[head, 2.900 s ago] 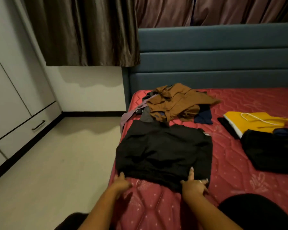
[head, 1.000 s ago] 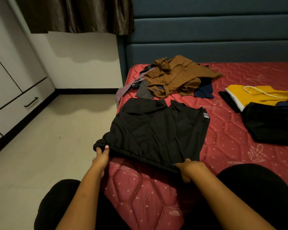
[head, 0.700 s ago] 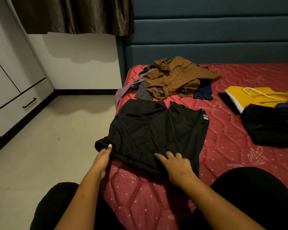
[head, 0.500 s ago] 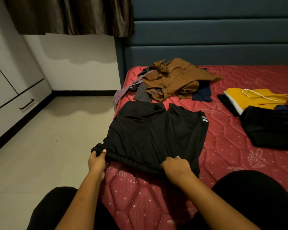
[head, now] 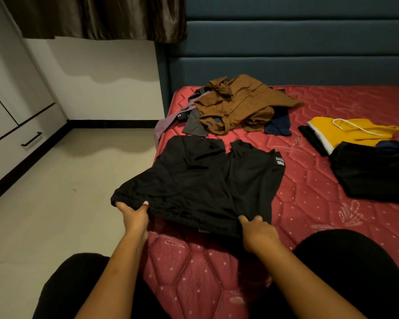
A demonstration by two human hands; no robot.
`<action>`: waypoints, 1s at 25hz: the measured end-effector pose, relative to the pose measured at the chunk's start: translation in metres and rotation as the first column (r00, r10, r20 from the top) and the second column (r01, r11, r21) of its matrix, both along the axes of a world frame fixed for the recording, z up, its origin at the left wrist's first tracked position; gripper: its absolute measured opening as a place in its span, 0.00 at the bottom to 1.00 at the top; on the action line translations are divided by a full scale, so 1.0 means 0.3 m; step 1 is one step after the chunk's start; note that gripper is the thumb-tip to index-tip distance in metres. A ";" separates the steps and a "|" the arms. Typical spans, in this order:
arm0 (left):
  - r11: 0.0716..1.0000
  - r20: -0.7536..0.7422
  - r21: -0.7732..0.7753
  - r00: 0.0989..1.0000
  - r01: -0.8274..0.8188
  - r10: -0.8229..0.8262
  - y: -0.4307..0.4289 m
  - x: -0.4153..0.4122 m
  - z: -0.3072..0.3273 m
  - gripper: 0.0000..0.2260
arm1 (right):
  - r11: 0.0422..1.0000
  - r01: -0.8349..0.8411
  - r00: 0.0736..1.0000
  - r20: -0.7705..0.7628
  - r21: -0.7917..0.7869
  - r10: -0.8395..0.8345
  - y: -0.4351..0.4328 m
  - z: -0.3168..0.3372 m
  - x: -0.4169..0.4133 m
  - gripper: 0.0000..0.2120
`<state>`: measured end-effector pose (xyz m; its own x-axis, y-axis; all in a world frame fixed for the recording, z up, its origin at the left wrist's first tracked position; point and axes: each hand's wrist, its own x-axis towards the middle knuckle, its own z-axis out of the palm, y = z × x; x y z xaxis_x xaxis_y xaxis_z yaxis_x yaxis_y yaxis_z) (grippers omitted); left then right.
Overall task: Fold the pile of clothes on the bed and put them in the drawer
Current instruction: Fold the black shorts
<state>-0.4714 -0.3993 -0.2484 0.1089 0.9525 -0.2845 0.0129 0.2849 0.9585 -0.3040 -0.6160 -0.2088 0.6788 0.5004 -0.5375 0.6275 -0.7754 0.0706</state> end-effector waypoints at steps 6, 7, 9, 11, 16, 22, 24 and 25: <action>0.990 -0.126 0.138 0.992 0.010 0.008 -0.031 -0.024 0.051 0.34 | 0.954 0.146 0.962 -0.264 0.260 -0.075 -0.007 0.037 0.023 0.22; 0.977 -0.189 0.209 0.982 0.044 -0.004 -0.042 -0.035 0.070 0.33 | 0.910 0.166 0.964 -0.255 0.379 -0.070 -0.003 0.059 0.033 0.19; 0.911 -0.270 0.392 0.963 0.131 -0.022 -0.067 -0.035 0.116 0.33 | 0.755 0.077 0.993 -0.115 0.652 -0.002 0.022 0.106 0.037 0.17; 0.812 -0.324 0.532 0.944 0.239 -0.066 -0.106 0.007 0.176 0.34 | 0.485 -0.027 0.999 0.006 0.874 0.045 0.074 0.178 0.006 0.16; 0.617 -0.342 0.628 0.881 0.474 -0.328 -0.260 0.149 0.352 0.32 | 0.080 0.100 0.991 -0.106 0.992 0.076 0.249 0.404 -0.087 0.15; 0.606 -0.294 0.627 0.869 0.490 -0.398 -0.209 0.151 0.368 0.29 | 0.103 0.208 0.975 -0.215 0.973 0.062 0.332 0.443 -0.086 0.11; 0.606 -0.336 0.616 0.864 0.503 -0.375 -0.195 0.151 0.339 0.31 | 0.138 0.146 0.986 -0.155 0.980 0.057 0.358 0.424 -0.109 0.11; 0.613 -0.348 0.605 0.861 0.508 -0.370 -0.185 0.147 0.322 0.32 | 0.157 0.127 0.987 -0.140 0.979 0.074 0.365 0.408 -0.124 0.12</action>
